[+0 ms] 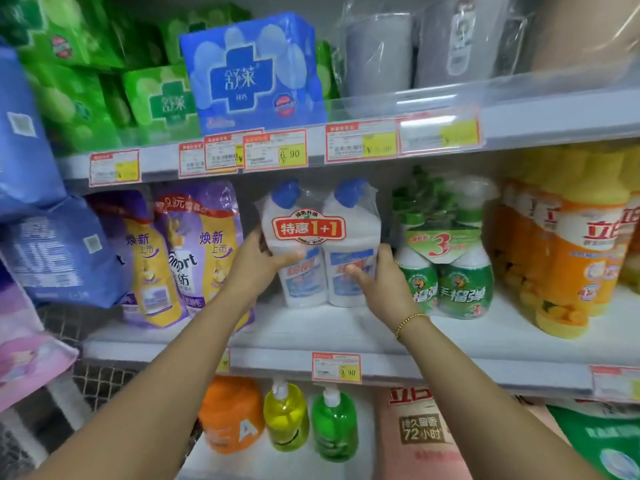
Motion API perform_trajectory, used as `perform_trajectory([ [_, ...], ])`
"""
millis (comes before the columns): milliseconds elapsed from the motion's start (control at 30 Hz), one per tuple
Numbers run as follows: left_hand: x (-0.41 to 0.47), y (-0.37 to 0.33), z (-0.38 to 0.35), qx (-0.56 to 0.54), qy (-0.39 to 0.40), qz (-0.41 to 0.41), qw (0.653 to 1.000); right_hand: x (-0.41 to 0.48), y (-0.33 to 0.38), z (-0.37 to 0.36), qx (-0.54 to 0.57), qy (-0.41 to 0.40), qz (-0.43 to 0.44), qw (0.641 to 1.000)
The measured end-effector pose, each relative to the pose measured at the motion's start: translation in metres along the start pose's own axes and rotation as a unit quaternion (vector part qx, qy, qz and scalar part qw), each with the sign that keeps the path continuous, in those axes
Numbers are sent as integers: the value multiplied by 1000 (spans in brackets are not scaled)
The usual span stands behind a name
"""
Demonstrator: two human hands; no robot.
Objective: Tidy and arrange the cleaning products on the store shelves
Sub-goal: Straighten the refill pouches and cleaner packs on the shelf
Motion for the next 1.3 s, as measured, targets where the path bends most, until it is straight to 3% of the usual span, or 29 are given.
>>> perform_trajectory([
  [100, 8, 41, -22, 27, 45, 51, 997, 22, -9, -12, 25, -3, -28, 999],
  [167, 16, 60, -24, 38, 13, 76, 996, 34, -12, -18, 3, -10, -48, 999],
  [267, 36, 75, -21, 75, -9, 102, 992, 36, -29, -29, -153, 36, -88, 984],
  [367, 59, 84, -23, 59, 14, 108, 992, 18, -51, -49, -419, 152, -83, 891],
  [467, 84, 87, -32, 48, 30, 92, 994, 12, -48, -59, -505, 177, -15, 845],
  [600, 115, 100, -41, 99, 7, 92, 991, 14, -44, -62, -527, 158, 10, 835],
  [767, 133, 113, -49, 119, -45, 89, 988, 14, -48, -57, -498, 133, -7, 857],
  [900, 139, 106, -54, 133, -54, 72, 987, 7, -37, -63, -556, 142, 45, 818],
  [1000, 140, 101, -55, 153, -60, 98, 982, 9, -35, -61, -549, 127, 45, 825],
  [1200, 115, 101, -62, 217, -18, 190, 957, 11, -40, -53, -537, 101, 2, 837],
  [1300, 79, 75, -63, 261, 2, 159, 952, 10, -43, -53, -524, 118, -12, 844],
])
Point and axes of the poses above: each hand's wrist, its own x-axis towards the middle knuckle, its own z-axis out of the back of the hand, y = z × x, the point moved 10 cm from there along x, towards the middle knuckle, and after that the axes turned 8 degrees about y, right-handed, at the moved point
